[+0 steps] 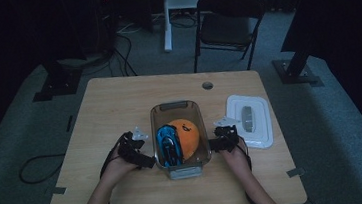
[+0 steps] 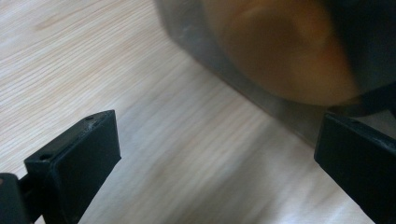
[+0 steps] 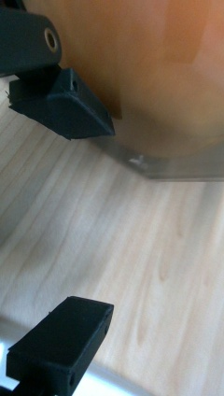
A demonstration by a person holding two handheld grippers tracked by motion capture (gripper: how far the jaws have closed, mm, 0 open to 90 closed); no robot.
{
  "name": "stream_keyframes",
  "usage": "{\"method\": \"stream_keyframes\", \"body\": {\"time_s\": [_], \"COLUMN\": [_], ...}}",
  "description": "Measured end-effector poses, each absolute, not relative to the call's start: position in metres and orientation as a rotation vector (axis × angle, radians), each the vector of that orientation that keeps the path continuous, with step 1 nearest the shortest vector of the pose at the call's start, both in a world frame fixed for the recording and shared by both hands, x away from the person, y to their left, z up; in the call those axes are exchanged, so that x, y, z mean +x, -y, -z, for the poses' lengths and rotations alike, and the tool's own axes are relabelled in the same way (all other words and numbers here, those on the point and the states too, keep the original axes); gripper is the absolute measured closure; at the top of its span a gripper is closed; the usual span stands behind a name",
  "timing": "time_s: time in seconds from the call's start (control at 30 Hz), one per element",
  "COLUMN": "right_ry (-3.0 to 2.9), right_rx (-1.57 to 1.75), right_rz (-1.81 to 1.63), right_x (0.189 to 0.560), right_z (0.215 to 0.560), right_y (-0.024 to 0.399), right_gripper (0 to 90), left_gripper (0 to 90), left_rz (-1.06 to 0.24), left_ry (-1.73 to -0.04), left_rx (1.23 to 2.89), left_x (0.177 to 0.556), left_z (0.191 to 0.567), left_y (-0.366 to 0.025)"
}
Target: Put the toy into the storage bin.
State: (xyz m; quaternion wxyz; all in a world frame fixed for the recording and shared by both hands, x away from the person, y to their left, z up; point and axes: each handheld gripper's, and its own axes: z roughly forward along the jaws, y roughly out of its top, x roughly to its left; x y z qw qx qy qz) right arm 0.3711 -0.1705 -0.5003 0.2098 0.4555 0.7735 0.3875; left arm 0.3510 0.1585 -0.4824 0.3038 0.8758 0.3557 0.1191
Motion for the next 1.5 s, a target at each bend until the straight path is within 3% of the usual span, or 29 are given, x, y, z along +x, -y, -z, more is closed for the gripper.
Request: {"method": "stream_keyframes", "body": {"time_s": [0.33, 0.63, 0.97, 1.23, 1.5], "right_ry": [-1.981, -1.817, -1.778, -1.780, -1.776], "right_rx": [1.349, 1.551, 1.630, 1.669, 1.683], "right_rz": [-0.996, -0.864, -0.808, -0.808, -0.810], "right_x": [0.362, 0.369, 0.387, 0.394, 0.394], "right_z": [0.468, 0.479, 0.498, 0.508, 0.512], "right_y": [0.217, 0.260, 0.265, 0.266, 0.266], "right_gripper": [11.4, 15.7, 18.1, 26.1, 47.1], "left_gripper": [0.8, 0.8, 0.8, 0.8, 0.8], "left_rz": [-0.275, -0.257, -0.235, -0.245, -0.245], "left_ry": [-0.891, -0.855, -0.840, -0.846, -0.846], "left_rx": [2.321, 2.332, 2.325, 2.322, 2.317], "left_x": [0.346, 0.344, 0.338, 0.335, 0.334], "left_z": [0.483, 0.485, 0.493, 0.497, 0.500], "left_y": [-0.143, -0.129, -0.125, -0.128, -0.129]}}
